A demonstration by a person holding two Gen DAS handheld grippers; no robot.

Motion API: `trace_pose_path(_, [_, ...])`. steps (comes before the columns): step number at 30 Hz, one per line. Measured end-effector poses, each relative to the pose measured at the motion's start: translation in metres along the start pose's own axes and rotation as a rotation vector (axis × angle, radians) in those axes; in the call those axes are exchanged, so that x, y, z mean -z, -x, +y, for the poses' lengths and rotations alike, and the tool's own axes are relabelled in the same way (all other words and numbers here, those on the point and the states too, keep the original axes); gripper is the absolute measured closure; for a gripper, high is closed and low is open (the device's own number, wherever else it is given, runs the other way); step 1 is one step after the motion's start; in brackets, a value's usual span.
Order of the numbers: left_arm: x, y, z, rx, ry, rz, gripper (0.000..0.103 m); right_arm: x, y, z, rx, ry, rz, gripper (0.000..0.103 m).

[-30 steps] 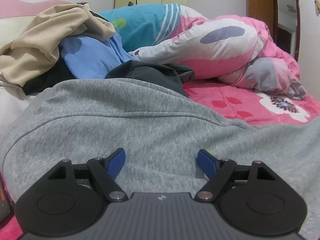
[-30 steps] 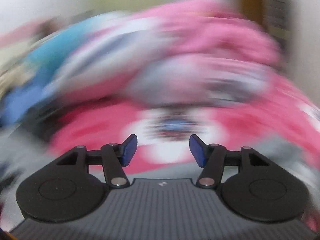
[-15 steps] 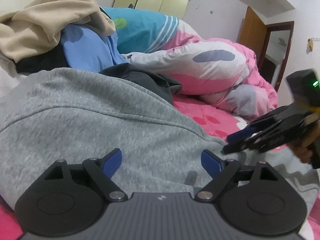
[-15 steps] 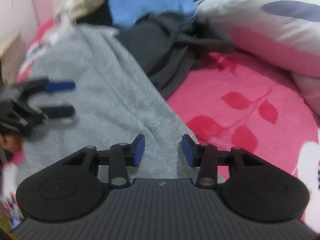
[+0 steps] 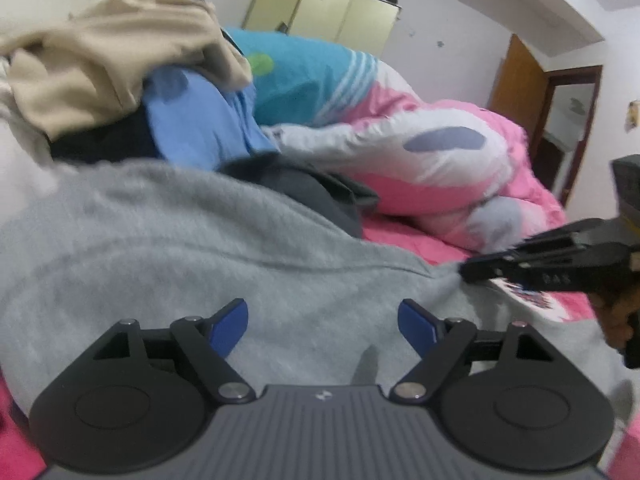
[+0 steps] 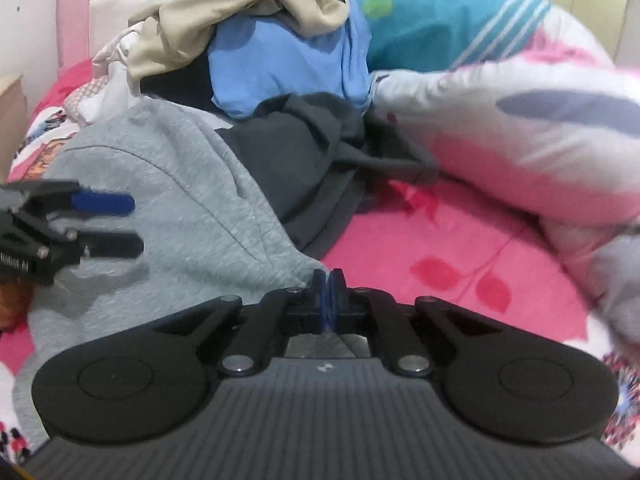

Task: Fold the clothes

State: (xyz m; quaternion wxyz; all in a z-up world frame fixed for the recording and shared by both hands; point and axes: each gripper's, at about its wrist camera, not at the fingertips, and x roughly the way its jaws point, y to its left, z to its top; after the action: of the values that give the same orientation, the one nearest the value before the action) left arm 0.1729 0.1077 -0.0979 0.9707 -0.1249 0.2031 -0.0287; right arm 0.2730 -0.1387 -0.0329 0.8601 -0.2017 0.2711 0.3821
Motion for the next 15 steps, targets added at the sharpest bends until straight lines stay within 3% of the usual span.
trace_pose_path(11, [-0.013,-0.033,-0.002,-0.141,-0.086,0.003,0.021,0.031,-0.063,0.007,0.142,0.002,0.010,0.103])
trace_pose_path(15, [-0.011,-0.036,0.000,-0.145,-0.084,0.011,0.021,0.033,-0.074,0.015,0.269,0.023,0.024,0.101])
